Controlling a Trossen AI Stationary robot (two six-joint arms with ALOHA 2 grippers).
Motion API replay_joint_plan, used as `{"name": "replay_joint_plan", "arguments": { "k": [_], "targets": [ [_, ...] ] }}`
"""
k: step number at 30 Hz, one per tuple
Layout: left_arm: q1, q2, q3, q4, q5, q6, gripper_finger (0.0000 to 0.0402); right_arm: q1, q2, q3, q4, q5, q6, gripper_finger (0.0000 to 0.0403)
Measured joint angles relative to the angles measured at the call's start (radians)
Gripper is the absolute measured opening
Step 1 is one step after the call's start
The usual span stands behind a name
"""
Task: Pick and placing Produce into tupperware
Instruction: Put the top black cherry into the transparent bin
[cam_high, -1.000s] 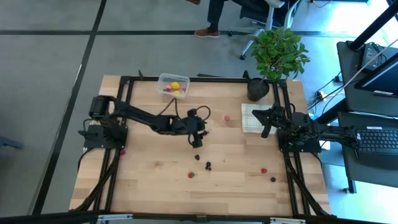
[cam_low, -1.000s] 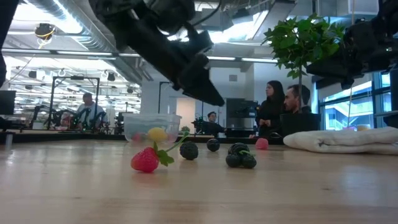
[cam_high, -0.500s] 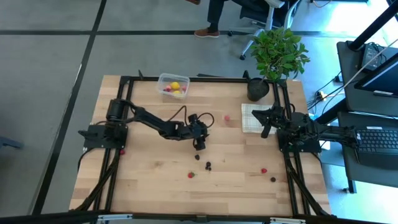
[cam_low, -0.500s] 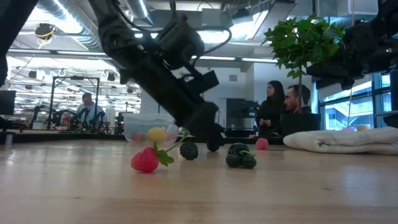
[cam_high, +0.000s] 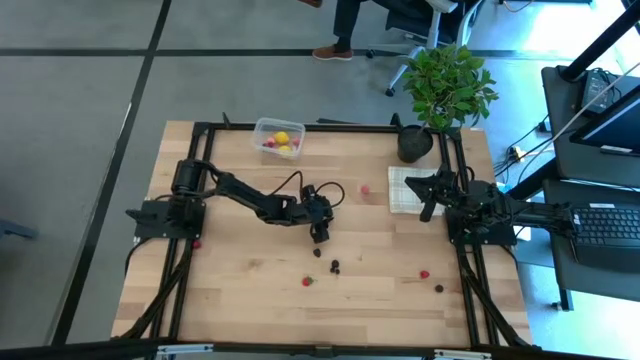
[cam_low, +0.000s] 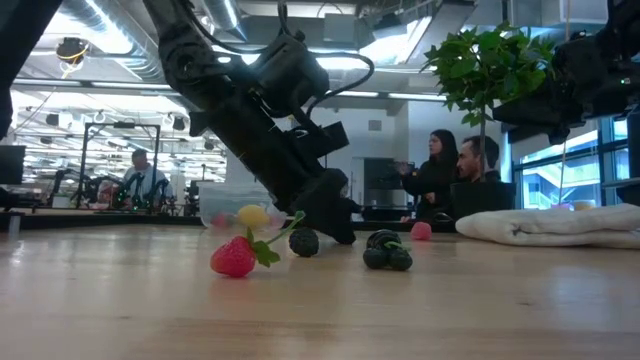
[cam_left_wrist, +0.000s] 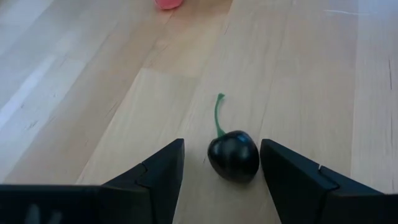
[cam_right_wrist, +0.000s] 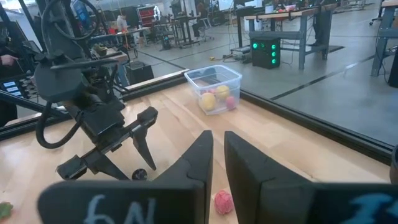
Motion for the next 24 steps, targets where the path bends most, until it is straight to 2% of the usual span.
{"name": "replay_joint_plan", "arguments": {
  "k": [10,20,24],
  "targets": [
    [0.000,0.001,-0.002,0.015,0.006,0.003,0.0192,0.000,0.000,0.000,0.000,0.000,0.000,0.0045],
    [0.000,0.002,-0.002,0.019,0.008,0.003,0.0108,0.000,0.000,0.000,0.000,0.000,0.000,0.0045],
    [0.001,0.002,-0.002,0.024,0.007,0.003,0.0094,0.000,0.000,0.000,0.000,0.000,0.000,0.0045]
  ]
}}
